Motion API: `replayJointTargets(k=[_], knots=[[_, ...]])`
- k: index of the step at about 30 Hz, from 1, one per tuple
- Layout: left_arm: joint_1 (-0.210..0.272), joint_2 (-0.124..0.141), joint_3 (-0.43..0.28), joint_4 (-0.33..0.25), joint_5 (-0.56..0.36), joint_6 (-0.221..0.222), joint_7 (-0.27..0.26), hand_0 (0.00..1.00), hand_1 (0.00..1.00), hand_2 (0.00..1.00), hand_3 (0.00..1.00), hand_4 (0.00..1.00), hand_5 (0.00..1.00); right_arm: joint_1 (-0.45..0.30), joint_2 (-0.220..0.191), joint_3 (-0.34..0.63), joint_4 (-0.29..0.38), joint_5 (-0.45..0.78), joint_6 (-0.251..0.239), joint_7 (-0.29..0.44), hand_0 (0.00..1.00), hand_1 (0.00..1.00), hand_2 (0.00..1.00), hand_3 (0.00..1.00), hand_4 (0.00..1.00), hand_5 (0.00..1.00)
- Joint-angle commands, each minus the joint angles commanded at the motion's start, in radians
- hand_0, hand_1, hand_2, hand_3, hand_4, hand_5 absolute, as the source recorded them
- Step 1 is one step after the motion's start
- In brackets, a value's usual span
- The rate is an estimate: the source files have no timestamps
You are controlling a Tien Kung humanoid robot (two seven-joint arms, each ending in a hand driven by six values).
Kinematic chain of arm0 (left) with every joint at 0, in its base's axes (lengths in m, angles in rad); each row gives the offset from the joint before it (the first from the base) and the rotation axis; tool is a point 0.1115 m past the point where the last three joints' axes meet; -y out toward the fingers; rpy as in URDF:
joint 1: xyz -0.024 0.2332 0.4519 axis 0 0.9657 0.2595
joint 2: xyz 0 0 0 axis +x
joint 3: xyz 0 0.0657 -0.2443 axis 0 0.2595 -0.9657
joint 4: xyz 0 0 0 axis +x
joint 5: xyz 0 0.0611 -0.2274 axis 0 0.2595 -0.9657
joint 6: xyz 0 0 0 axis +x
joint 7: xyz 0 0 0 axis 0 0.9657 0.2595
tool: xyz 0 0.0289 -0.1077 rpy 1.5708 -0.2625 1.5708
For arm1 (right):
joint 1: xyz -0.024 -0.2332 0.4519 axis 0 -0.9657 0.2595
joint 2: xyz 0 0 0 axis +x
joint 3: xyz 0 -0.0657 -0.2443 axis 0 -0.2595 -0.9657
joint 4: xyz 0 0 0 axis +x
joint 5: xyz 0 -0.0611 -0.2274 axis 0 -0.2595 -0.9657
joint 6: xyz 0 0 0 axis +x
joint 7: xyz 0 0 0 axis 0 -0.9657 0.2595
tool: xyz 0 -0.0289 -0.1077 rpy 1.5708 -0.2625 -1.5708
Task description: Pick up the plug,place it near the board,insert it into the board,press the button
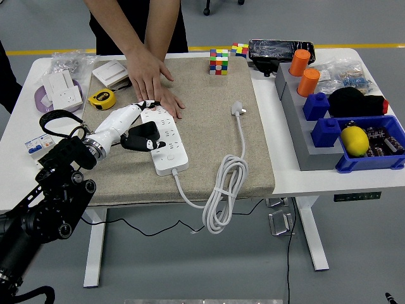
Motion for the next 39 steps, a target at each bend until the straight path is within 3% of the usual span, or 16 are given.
replayJointTargets(k=[2,7,8,13,14,19,20,25,26,37,38,39], knots=[[-0.008,-0.002,-0.004,0.030,0.000,0.003,-0.001,0.833,0.879,0.832,0.808,0.942,0.284,0.000,0.000,0.000,0.000,0.000,0.000,0.000,0.809,0.747,0.743,0.769,0.998,0.998],[-0.012,-0.006,-0.012,0.063,0.000,0.018,0.003,0.833,0.879,0.832,0.808,0.942,0.284,-0.001,0.000,0.002,0.000,0.000,0.000,0.000,0.809,0.747,0.743,0.769,0.998,0.998],[-0.013,-0.007,-0.015,0.069,0.000,0.027,0.003,0.766,0.754,0.628,0.652,0.898,0.286,-0.001,0.000,0.001,0.000,0.000,0.000,0.000,0.809,0.746,0.743,0.769,0.998,0.998],[-0.014,-0.007,-0.019,0.084,0.000,0.048,0.009,0.766,0.754,0.628,0.652,0.898,0.286,0.001,-0.001,0.003,0.000,-0.002,0.000,0.000,0.809,0.746,0.743,0.769,0.998,0.998],[-0.015,-0.007,-0.020,0.087,0.000,0.051,0.010,0.656,0.628,0.514,0.556,0.830,0.277,0.001,-0.001,0.003,0.000,-0.002,0.000,0.000,0.809,0.746,0.743,0.769,0.998,0.998],[-0.017,-0.005,-0.026,0.106,0.000,0.064,0.011,0.656,0.628,0.514,0.556,0.830,0.277,0.003,-0.002,0.006,0.001,-0.004,0.000,0.000,0.809,0.746,0.743,0.769,0.998,0.998],[-0.016,-0.005,-0.027,0.108,0.000,0.068,0.012,0.471,0.495,0.482,0.526,0.664,0.217,0.003,-0.002,0.005,0.001,-0.003,0.000,0.000,0.809,0.746,0.743,0.769,0.998,0.998],[-0.018,-0.007,-0.029,0.116,0.000,0.082,0.013,0.471,0.495,0.482,0.526,0.664,0.217,0.000,-0.002,0.001,0.000,0.000,0.000,0.000,0.809,0.746,0.743,0.769,0.998,0.998],[-0.019,-0.007,-0.030,0.117,0.000,0.083,0.013,0.424,0.448,0.463,0.519,0.620,0.199,0.000,-0.001,0.001,0.000,0.000,0.000,0.000,0.809,0.746,0.743,0.769,0.998,0.998],[-0.018,-0.008,-0.031,0.144,0.000,0.097,0.004,0.395,0.414,0.443,0.510,0.593,0.163,-0.001,-0.002,-0.002,0.001,0.001,-0.001,0.000,0.809,0.746,0.743,0.769,0.998,0.998],[-0.017,-0.008,-0.030,0.143,0.000,0.098,0.003,0.378,0.390,0.412,0.486,0.661,0.096,-0.001,-0.002,-0.001,0.001,0.001,-0.001,0.000,0.810,0.746,0.743,0.769,0.998,0.998],[-0.017,-0.008,-0.030,0.143,0.000,0.099,0.002,0.378,0.390,0.412,0.486,0.661,0.096,-0.002,-0.002,-0.001,0.001,0.000,-0.001,0.000,0.810,0.746,0.743,0.769,0.998,0.998]])
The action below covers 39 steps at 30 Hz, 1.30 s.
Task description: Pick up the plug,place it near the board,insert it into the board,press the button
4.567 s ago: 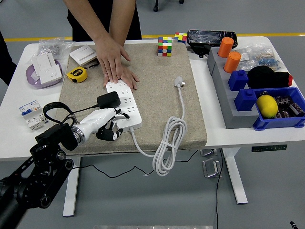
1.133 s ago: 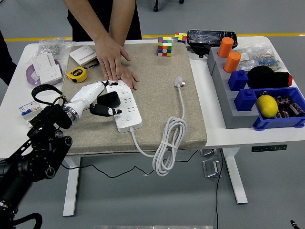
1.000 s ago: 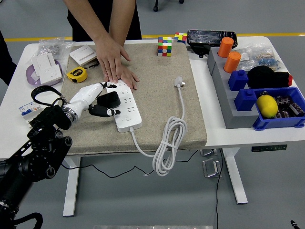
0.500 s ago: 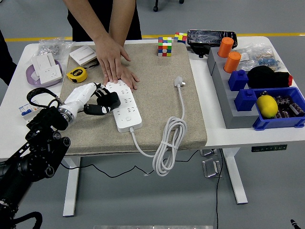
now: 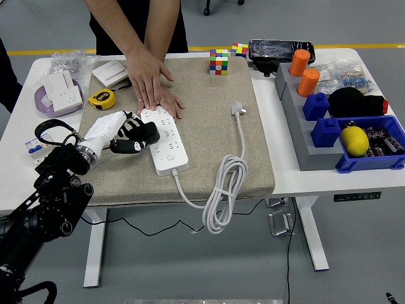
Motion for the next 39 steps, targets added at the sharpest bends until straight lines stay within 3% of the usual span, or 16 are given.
replayJointTargets(k=[4,5,10,11,16,17,26,33,39], knots=[[0.001,0.001,-0.001,-0.002,0.000,0.004,-0.004,0.378,0.390,0.412,0.486,0.661,0.096,-0.001,0.000,0.001,0.000,0.000,0.000,0.000,0.810,0.746,0.743,0.769,0.998,0.998],[0.001,0.001,-0.001,-0.002,0.000,0.005,-0.005,0.369,0.375,0.381,0.467,0.593,0.066,-0.001,0.000,0.001,0.000,0.000,0.000,0.000,0.810,0.746,0.743,0.769,0.998,0.998],[0.003,0.003,-0.001,-0.006,0.000,0.005,-0.006,0.369,0.375,0.381,0.467,0.593,0.066,-0.002,0.000,0.001,0.000,0.001,0.000,0.000,0.810,0.746,0.743,0.769,0.998,0.998],[0.003,0.003,-0.002,-0.008,0.000,0.004,-0.007,0.359,0.332,0.348,0.425,0.507,0.074,-0.003,0.000,0.000,0.000,0.001,0.000,0.000,0.809,0.746,0.743,0.769,0.998,0.998],[0.000,0.005,-0.006,-0.016,0.000,-0.006,-0.008,0.359,0.332,0.348,0.425,0.507,0.074,-0.001,-0.001,0.002,0.000,0.001,0.000,0.000,0.809,0.746,0.743,0.769,0.998,0.998],[0.000,0.005,-0.007,-0.018,0.000,-0.007,-0.009,0.357,0.315,0.335,0.402,0.465,0.078,0.000,-0.001,0.003,0.000,0.002,0.000,0.000,0.810,0.746,0.743,0.769,0.998,0.998],[0.008,0.011,-0.041,-0.065,0.000,-0.018,-0.004,0.359,0.316,0.332,0.390,0.451,0.065,0.001,-0.001,0.010,0.000,0.001,0.000,0.000,0.808,0.746,0.743,0.769,0.998,0.998],[0.046,0.023,-0.079,-0.160,0.000,-0.023,0.004,0.361,0.321,0.331,0.388,0.473,0.065,-0.001,0.000,0.015,-0.001,-0.001,0.000,0.000,0.809,0.747,0.743,0.769,0.998,0.998],[0.078,0.033,-0.117,-0.164,0.000,-0.019,0.005,0.363,0.331,0.333,0.387,0.485,0.074,-0.001,0.000,0.018,-0.001,-0.002,0.000,0.000,0.809,0.746,0.743,0.769,0.998,0.998]])
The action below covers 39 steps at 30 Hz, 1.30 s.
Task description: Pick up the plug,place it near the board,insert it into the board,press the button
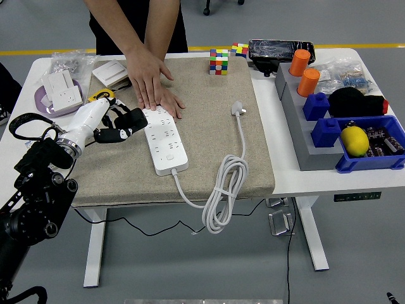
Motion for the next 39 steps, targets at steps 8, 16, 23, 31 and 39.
replayJointTargets(k=[8,16,23,31,39], knots=[[0.028,0.001,-0.047,0.069,0.000,0.015,-0.013,0.370,0.352,0.336,0.398,0.494,0.089,-0.001,0.000,0.000,0.000,-0.001,0.000,0.000,0.809,0.746,0.743,0.769,0.998,0.998],[0.042,-0.001,-0.058,0.077,0.000,-0.013,-0.020,0.411,0.458,0.445,0.491,0.639,0.155,-0.005,0.001,-0.007,0.000,0.002,0.000,0.000,0.808,0.746,0.743,0.769,0.998,0.998],[0.045,-0.001,-0.064,0.084,0.000,-0.068,-0.032,0.696,0.760,0.728,0.673,0.989,0.429,-0.007,0.001,-0.008,0.001,0.001,-0.001,-0.001,0.809,0.747,0.743,0.769,0.998,0.998],[0.052,-0.001,-0.080,0.060,-0.005,-0.072,-0.048,0.913,0.950,0.939,0.905,0.998,0.881,-0.009,0.001,-0.010,0.001,0.001,-0.001,-0.002,0.808,0.746,0.743,0.769,0.998,0.998],[0.083,-0.014,-0.094,-0.083,-0.282,-0.080,-0.015,0.972,0.991,0.965,0.935,0.998,0.998,-0.004,0.001,-0.006,0.000,0.001,-0.001,-0.002,0.808,0.746,0.743,0.769,0.998,0.998]])
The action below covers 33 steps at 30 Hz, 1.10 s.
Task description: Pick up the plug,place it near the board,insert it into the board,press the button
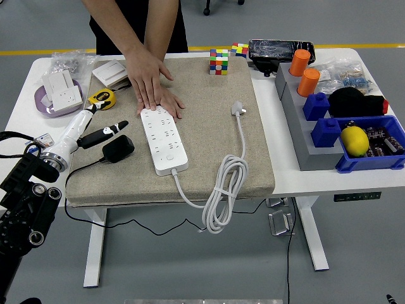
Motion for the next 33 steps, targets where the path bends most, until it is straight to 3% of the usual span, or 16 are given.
replayJointTargets(k=[4,5,9,10,11,16,17,19,26,28,29,33], knots=[[0.041,-0.027,-0.014,-0.121,-0.169,-0.035,0.102,0.972,0.991,0.965,0.935,0.998,0.998,0.000,0.000,0.002,0.000,-0.001,0.000,0.000,0.808,0.746,0.743,0.769,0.998,0.998],[0.049,-0.032,-0.019,-0.144,-0.208,-0.042,0.130,0.881,0.909,0.881,0.877,0.998,0.998,0.000,0.000,0.001,0.000,-0.001,0.000,0.000,0.808,0.746,0.743,0.769,0.998,0.998],[0.093,-0.051,-0.042,-0.229,-0.377,-0.051,0.219,0.881,0.909,0.881,0.877,0.998,0.998,0.000,0.001,0.003,0.001,-0.004,0.000,0.000,0.808,0.746,0.743,0.769,0.998,0.998],[0.102,-0.051,-0.044,-0.243,-0.416,-0.052,0.229,0.881,0.909,0.881,0.877,0.998,0.998,0.000,0.001,0.003,0.001,-0.004,0.000,0.000,0.808,0.746,0.743,0.769,0.998,0.998],[0.112,-0.051,-0.046,-0.258,-0.462,-0.053,0.238,0.823,0.846,0.827,0.815,0.998,0.998,0.000,0.001,0.002,0.001,-0.004,0.001,0.000,0.807,0.746,0.743,0.769,0.998,0.998],[0.168,-0.051,-0.074,-0.326,-0.670,-0.054,0.249,0.823,0.846,0.827,0.815,0.998,0.998,-0.001,0.001,-0.007,0.001,-0.001,0.001,-0.001,0.807,0.746,0.743,0.769,0.998,0.998],[0.179,-0.051,-0.078,-0.337,-0.715,-0.055,0.252,0.779,0.803,0.777,0.779,0.998,0.998,-0.001,0.000,-0.006,0.001,-0.001,0.000,-0.001,0.808,0.746,0.743,0.769,0.998,0.998],[0.199,-0.051,-0.083,-0.351,-0.776,-0.058,0.254,0.779,0.803,0.777,0.779,0.998,0.998,0.000,0.001,-0.007,0.001,-0.001,0.000,-0.001,0.808,0.746,0.743,0.769,0.998,0.998],[0.231,-0.051,-0.107,-0.377,-0.750,-0.058,0.258,0.759,0.772,0.744,0.762,0.998,0.951,0.006,0.006,-0.024,0.002,-0.001,0.000,-0.003,0.808,0.746,0.743,0.768,0.998,0.998],[0.237,-0.051,-0.111,-0.386,-0.723,-0.060,0.258,0.759,0.772,0.744,0.762,0.998,0.951,0.011,0.010,-0.033,0.002,-0.005,0.000,-0.005,0.808,0.746,0.743,0.768,0.998,0.998],[0.239,-0.051,-0.113,-0.389,-0.708,-0.061,0.256,0.730,0.728,0.700,0.742,0.967,0.888,0.013,0.011,-0.036,0.003,-0.007,0.000,-0.005,0.808,0.746,0.743,0.768,0.998,0.998],[0.245,-0.051,-0.117,-0.400,-0.644,-0.058,0.246,0.730,0.728,0.700,0.742,0.967,0.888,0.016,0.015,-0.053,0.005,-0.010,0.000,-0.010,0.808,0.746,0.743,0.768,0.998,0.998]])
